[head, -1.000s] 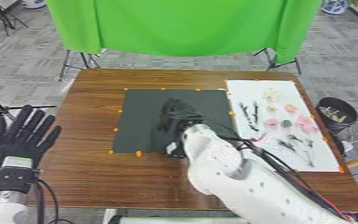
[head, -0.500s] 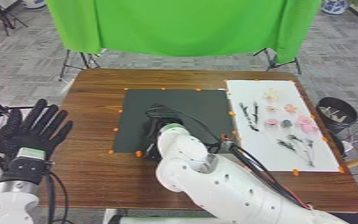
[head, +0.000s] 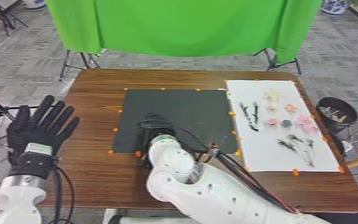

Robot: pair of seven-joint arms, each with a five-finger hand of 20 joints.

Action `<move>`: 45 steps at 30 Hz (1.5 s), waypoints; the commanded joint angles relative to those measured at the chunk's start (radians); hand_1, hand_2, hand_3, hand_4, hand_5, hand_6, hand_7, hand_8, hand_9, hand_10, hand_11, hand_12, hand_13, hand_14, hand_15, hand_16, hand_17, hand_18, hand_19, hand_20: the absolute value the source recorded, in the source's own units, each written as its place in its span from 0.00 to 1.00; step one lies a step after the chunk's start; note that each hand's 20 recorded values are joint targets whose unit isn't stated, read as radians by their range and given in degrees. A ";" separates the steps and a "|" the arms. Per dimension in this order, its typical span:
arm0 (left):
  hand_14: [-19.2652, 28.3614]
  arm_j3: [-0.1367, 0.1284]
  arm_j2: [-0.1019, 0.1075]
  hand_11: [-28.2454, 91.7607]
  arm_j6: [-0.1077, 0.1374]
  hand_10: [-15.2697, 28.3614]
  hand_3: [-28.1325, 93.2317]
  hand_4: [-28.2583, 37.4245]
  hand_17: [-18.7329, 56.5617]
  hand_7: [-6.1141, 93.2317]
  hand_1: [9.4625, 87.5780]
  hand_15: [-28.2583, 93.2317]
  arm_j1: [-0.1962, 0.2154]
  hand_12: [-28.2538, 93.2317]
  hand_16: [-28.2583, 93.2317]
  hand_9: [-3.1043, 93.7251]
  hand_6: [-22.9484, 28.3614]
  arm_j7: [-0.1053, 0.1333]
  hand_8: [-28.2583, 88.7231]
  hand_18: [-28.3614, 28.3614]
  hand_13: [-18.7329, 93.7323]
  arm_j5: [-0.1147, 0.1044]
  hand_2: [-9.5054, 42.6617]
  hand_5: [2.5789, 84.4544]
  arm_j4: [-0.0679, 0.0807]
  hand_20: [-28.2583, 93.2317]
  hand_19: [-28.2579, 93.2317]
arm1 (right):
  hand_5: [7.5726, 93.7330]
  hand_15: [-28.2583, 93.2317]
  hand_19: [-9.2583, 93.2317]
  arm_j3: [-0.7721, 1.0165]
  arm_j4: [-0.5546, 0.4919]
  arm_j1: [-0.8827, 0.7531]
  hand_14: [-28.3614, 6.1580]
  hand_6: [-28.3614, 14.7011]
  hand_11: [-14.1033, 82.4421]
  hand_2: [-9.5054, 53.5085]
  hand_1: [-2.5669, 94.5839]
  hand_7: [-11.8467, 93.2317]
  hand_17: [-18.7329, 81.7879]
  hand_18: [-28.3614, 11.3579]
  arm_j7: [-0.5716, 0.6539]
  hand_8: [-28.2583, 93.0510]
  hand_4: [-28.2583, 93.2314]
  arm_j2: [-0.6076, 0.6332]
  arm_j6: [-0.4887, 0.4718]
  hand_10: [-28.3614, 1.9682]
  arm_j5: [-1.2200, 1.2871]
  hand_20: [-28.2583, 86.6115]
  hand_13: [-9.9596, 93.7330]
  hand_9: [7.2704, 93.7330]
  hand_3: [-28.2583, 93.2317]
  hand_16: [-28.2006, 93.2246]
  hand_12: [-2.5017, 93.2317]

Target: Arrange flowers

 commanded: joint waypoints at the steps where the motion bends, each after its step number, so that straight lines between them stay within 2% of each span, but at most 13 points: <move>1: 0.73 -0.001 0.004 0.37 0.023 0.71 0.81 0.00 0.14 0.18 0.21 0.49 -0.004 0.31 0.17 0.36 0.63 -0.029 0.16 0.74 0.36 0.023 0.47 0.42 0.000 0.28 0.53 | 0.65 0.58 0.86 0.038 0.006 -0.036 0.64 0.63 0.38 0.00 0.52 0.75 0.65 0.16 0.012 0.37 0.06 -0.030 -0.056 0.65 -0.045 0.36 1.00 0.99 0.85 0.50 0.50; 2: 0.73 -0.003 0.003 0.37 0.032 0.71 0.81 0.00 0.13 0.18 0.21 0.49 -0.002 0.31 0.17 0.36 0.63 -0.032 0.16 0.74 0.36 0.044 0.48 0.42 -0.001 0.28 0.53 | 0.65 0.58 0.86 0.037 0.005 -0.038 0.64 0.62 0.38 0.00 0.52 0.75 0.65 0.16 0.012 0.37 0.06 -0.030 -0.064 0.65 -0.048 0.36 1.00 0.99 0.85 0.50 0.50; 5: 0.74 -0.006 0.003 0.37 0.030 0.71 0.83 0.00 0.13 0.19 0.22 0.50 0.001 0.31 0.17 0.36 0.63 -0.020 0.16 0.74 0.36 0.031 0.49 0.42 -0.001 0.28 0.53 | 0.64 0.57 0.85 0.040 0.002 -0.051 0.64 0.61 0.39 0.00 0.52 0.75 0.65 0.16 0.000 0.37 0.04 -0.033 -0.081 0.62 -0.076 0.35 1.00 0.98 0.84 0.50 0.49; 11: 0.74 -0.006 0.004 0.37 0.030 0.71 0.83 0.00 0.13 0.19 0.22 0.50 -0.005 0.31 0.17 0.36 0.63 -0.027 0.16 0.75 0.35 0.044 0.48 0.42 0.002 0.28 0.53 | 0.63 0.56 0.85 0.025 -0.011 -0.035 0.62 0.58 0.46 0.00 0.47 0.72 0.66 0.17 0.016 0.37 0.02 -0.025 -0.078 0.53 -0.056 0.33 1.00 0.94 0.83 0.51 0.39; 15: 0.73 -0.002 0.007 0.37 0.059 0.71 0.82 0.00 0.13 0.19 0.22 0.49 -0.005 0.31 0.17 0.36 0.63 -0.016 0.16 0.75 0.35 0.044 0.47 0.42 -0.003 0.28 0.53 | 0.62 0.55 0.82 0.011 -0.014 -0.028 0.62 0.52 0.50 0.00 0.43 0.69 0.68 0.20 0.011 0.35 0.01 -0.021 -0.057 0.47 -0.076 0.30 0.99 0.92 0.85 0.51 0.34; 21: 0.73 -0.001 0.007 0.38 0.069 0.70 0.82 0.00 0.13 0.19 0.21 0.50 -0.001 0.32 0.17 0.33 0.63 -0.004 0.16 0.75 0.35 0.042 0.44 0.42 -0.005 0.28 0.53 | 0.59 0.55 0.77 0.016 -0.016 -0.035 0.61 0.46 0.51 0.00 0.41 0.70 0.71 0.23 0.022 0.24 0.00 -0.026 -0.076 0.43 -0.072 0.27 0.99 0.89 0.88 0.50 0.32; 23: 0.73 0.000 0.003 0.38 0.070 0.70 0.82 0.00 0.13 0.19 0.21 0.50 0.001 0.32 0.17 0.32 0.63 -0.003 0.16 0.75 0.34 0.039 0.42 0.41 -0.005 0.28 0.53 | 0.58 0.55 0.77 0.025 -0.022 -0.042 0.61 0.43 0.52 0.00 0.40 0.73 0.72 0.22 0.025 0.08 0.00 -0.026 -0.072 0.41 -0.069 0.27 0.98 0.87 0.88 0.50 0.31; 28: 0.73 -0.017 -0.003 0.37 0.064 0.70 0.82 0.00 0.13 0.20 0.22 0.50 0.031 0.32 0.18 0.29 0.64 0.021 0.16 0.75 0.33 0.032 0.41 0.40 -0.012 0.28 0.53 | 0.53 0.55 0.76 0.019 -0.060 -0.024 0.60 0.39 0.54 0.00 0.37 0.73 0.72 0.22 0.014 0.06 0.00 0.004 -0.036 0.35 -0.064 0.27 0.98 0.83 0.86 0.50 0.32; 33: 0.74 -0.035 -0.014 0.37 0.048 0.70 0.82 0.00 0.13 0.20 0.21 0.50 0.058 0.32 0.18 0.29 0.64 0.041 0.16 0.76 0.33 0.020 0.42 0.39 -0.017 0.28 0.53 | 0.49 0.55 0.75 0.027 -0.130 -0.032 0.57 0.34 0.44 0.00 0.34 0.72 0.71 0.21 -0.013 0.05 0.04 0.067 -0.050 0.28 -0.068 0.28 0.97 0.83 0.84 0.49 0.27; 35: 0.74 -0.044 -0.019 0.38 0.049 0.70 0.82 0.00 0.13 0.20 0.21 0.50 0.074 0.32 0.18 0.29 0.64 0.048 0.16 0.76 0.33 0.019 0.42 0.39 -0.020 0.28 0.53 | 0.51 0.56 0.78 -0.013 -0.137 -0.036 0.54 0.35 0.41 0.00 0.33 0.71 0.68 0.17 -0.089 0.05 0.06 0.113 0.031 0.25 -0.189 0.30 0.97 0.83 0.84 0.48 0.25; 40: 0.74 -0.064 -0.043 0.38 0.038 0.70 0.82 0.00 0.13 0.20 0.21 0.50 0.105 0.32 0.18 0.30 0.64 0.052 0.16 0.76 0.33 0.015 0.43 0.39 -0.027 0.28 0.53 | 0.69 0.58 0.83 0.030 -0.247 -0.088 0.49 0.47 0.36 0.15 0.33 0.53 0.58 0.06 -0.157 0.12 0.07 0.220 0.071 0.30 -0.311 0.34 0.94 0.84 0.87 0.47 0.22; 42: 0.74 -0.071 -0.047 0.38 0.027 0.71 0.82 0.00 0.13 0.20 0.21 0.50 0.113 0.32 0.18 0.30 0.64 0.051 0.16 0.76 0.33 0.018 0.43 0.40 -0.026 0.28 0.53 | 0.69 0.59 0.83 0.118 -0.273 -0.156 0.48 0.46 0.35 0.15 0.32 0.43 0.56 0.05 -0.226 0.14 0.07 0.264 0.096 0.28 -0.391 0.35 0.92 0.82 0.87 0.46 0.22; 45: 0.74 -0.072 -0.049 0.38 0.024 0.71 0.81 0.00 0.13 0.20 0.21 0.50 0.116 0.32 0.18 0.30 0.64 0.064 0.16 0.76 0.34 0.000 0.44 0.40 -0.031 0.28 0.53 | 0.66 0.60 0.83 0.229 -0.323 -0.256 0.46 0.46 0.34 0.12 0.32 0.38 0.55 0.06 -0.186 0.15 0.08 0.379 0.181 0.28 -0.523 0.35 0.90 0.78 0.87 0.46 0.22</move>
